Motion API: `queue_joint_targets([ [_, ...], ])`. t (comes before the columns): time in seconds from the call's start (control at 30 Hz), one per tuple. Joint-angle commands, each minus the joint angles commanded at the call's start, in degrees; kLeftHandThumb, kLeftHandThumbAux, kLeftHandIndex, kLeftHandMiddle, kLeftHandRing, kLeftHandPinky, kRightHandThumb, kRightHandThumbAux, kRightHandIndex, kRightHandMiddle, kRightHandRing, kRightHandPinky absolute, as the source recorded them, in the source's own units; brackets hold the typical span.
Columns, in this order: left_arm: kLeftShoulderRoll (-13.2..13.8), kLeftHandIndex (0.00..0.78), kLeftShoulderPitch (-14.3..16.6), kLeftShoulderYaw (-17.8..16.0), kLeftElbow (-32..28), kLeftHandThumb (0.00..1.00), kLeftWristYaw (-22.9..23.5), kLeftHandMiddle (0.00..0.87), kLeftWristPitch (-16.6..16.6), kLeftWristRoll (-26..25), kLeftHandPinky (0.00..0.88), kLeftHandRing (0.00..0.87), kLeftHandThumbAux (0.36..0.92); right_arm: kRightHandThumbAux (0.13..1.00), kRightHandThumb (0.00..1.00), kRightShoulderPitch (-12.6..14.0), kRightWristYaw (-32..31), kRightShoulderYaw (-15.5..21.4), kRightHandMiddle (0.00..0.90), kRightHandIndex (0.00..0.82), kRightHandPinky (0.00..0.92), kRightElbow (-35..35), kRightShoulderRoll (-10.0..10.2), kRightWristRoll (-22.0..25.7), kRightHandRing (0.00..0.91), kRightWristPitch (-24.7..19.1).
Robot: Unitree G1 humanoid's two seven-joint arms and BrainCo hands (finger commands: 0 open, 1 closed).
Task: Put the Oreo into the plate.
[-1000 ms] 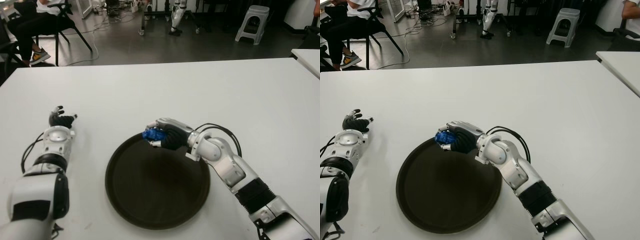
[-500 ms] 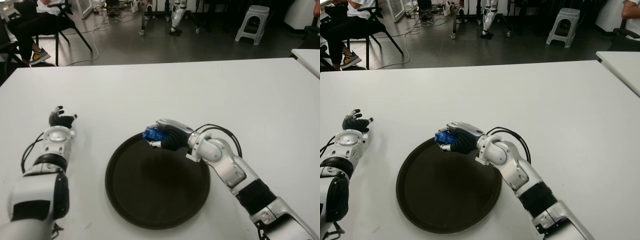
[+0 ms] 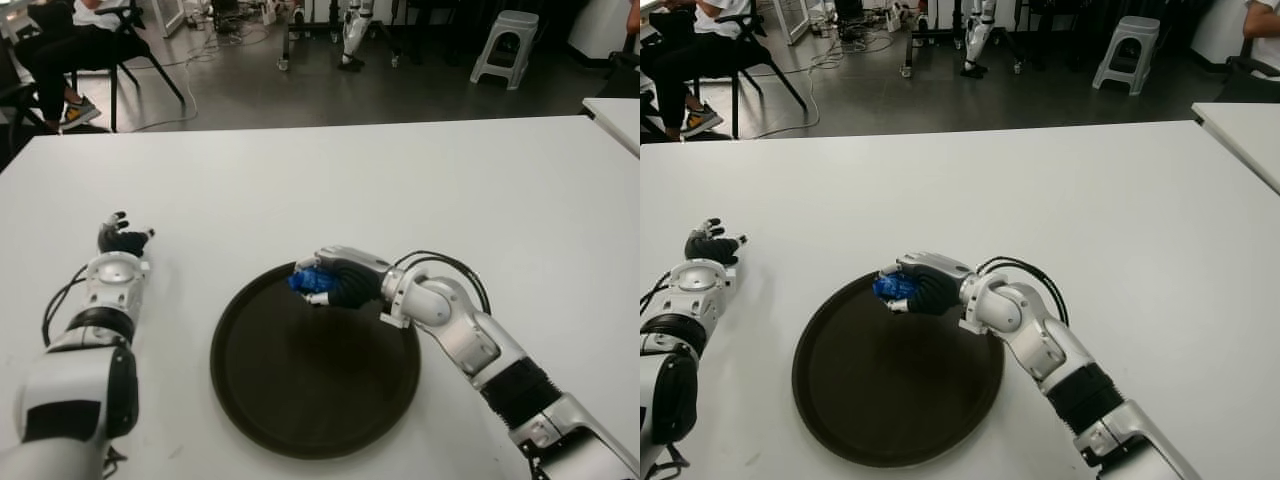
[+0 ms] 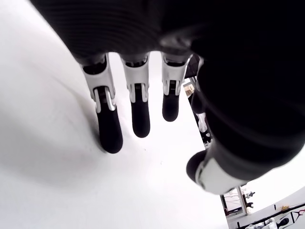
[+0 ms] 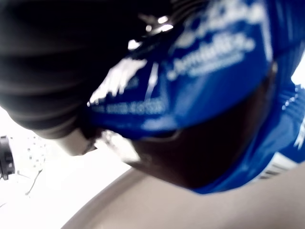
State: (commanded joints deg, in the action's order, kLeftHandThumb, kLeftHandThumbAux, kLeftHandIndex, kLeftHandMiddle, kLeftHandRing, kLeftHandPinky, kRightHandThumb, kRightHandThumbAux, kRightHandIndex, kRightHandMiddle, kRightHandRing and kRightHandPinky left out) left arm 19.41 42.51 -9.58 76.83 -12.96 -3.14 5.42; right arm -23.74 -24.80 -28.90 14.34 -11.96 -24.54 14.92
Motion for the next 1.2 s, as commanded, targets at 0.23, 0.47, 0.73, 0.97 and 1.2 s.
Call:
queue_joint_targets([
  [0.23, 0.2, 0.103, -0.1, 0.4, 0.1, 0.329, 0.1, 0.149, 0.1, 0.4, 0.209, 0.18, 0.794, 0.527, 0.006, -0.6, 2.2, 0.7, 0.004, 0.002, 0.01, 5.2, 1.0, 1.3, 0.005, 6.0],
  [0.47, 0.1, 0.104, -0.2, 0.2, 0.1, 0.33, -0.1, 0.144, -0.1, 0.3, 0.203, 0.175, 0.786, 0.517, 0.0, -1.7, 4.0, 1.2, 0.0, 0.0, 0.0, 9.5, 1.7, 1.0, 0.0, 8.7],
  [0.73, -0.1, 0.101, 0.0, -0.3, 0.0, 0.325, -0.3, 0.147, 0.0, -0.1, 0.188, 0.171, 0.782, 0.521, 0.0, -1.8, 6.5, 1.7, 0.0, 0.0, 0.0, 11.4, 2.5, 0.4, 0.0, 8.8],
  [0.97, -0.1, 0.097, 0.1, -0.1, 0.0, 0.317, -0.5, 0.146, 0.4, 0.1, 0.187, 0.172, 0.781, 0.542, 0.0, -1.7, 7.8, 2.0, 0.0, 0.0, 0.012, 11.1, 3.0, -0.3, 0.0, 6.9],
  [1.2, -0.3, 0.088, 0.0, -0.2, -0.1, 0.325, -0.6, 0.143, 0.2, 0.0, 0.155, 0.164, 0.776, 0.555, 0.0, -1.6, 8.9, 2.1, 0.0, 0.0, 0.027, 10.8, 3.1, -0.8, 0.0, 6.5],
])
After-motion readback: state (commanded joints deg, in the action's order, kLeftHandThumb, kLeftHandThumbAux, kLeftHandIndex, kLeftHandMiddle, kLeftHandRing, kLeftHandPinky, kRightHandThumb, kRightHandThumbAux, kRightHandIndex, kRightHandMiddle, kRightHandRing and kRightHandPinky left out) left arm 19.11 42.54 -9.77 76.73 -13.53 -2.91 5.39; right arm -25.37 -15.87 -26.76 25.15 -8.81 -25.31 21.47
